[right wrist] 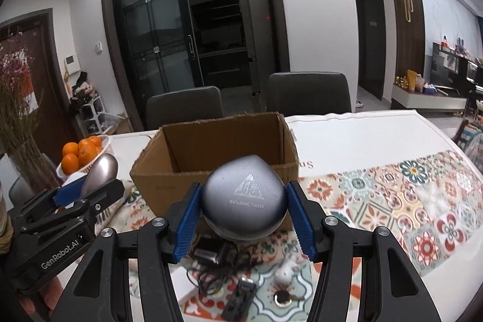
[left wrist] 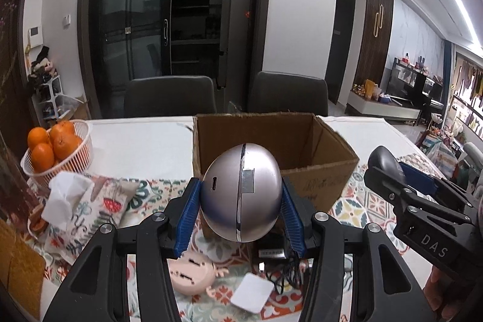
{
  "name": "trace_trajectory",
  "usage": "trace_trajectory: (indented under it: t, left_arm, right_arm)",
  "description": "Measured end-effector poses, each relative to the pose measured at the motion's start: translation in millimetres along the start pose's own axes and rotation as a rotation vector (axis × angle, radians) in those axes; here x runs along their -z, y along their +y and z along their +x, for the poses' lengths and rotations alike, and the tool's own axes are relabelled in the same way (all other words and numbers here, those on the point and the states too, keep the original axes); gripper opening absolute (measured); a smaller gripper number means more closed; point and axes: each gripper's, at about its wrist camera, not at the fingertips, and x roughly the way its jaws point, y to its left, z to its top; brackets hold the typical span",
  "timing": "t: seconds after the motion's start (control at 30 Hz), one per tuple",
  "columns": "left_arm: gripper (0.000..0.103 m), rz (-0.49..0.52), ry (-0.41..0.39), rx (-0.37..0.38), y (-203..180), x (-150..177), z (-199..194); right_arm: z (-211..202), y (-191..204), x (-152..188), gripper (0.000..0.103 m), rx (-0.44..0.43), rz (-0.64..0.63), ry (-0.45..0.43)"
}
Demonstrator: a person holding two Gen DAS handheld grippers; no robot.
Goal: Organize rigid objects
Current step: 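Carry the silver ball and grey case over the cardboard box with both grippers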
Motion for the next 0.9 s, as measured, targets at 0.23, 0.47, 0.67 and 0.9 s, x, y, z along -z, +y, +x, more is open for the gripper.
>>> trace_trajectory:
  t: [0.23,0.47,0.67,0.9]
  left_arm:
    - [0.051,0.018,0.011,-0.006,2.6,-26.7,17.9]
    - [0.051,0.023,0.066,0.001,3.8,-46.7,49.0]
    - [0.051,0.034,0.120,-0.008,2.5,-53.3,79.9]
    - [0.051,0.052,0.202,-0.010,-0.7,-54.2,114.7]
  right_arm:
    - [18.1,1.0,-23.7,0.057,-0.011,-0.016,0.010]
    - [45.6,0.0,-44.4,0.057,-0.010,-0.036,0.052]
    - [79.0,-5.8,-52.7,0.057,-0.025,-0.019,0.130]
    - [115.1,-15.9,-54.2,0.057,-0.034,-0.010,0.231]
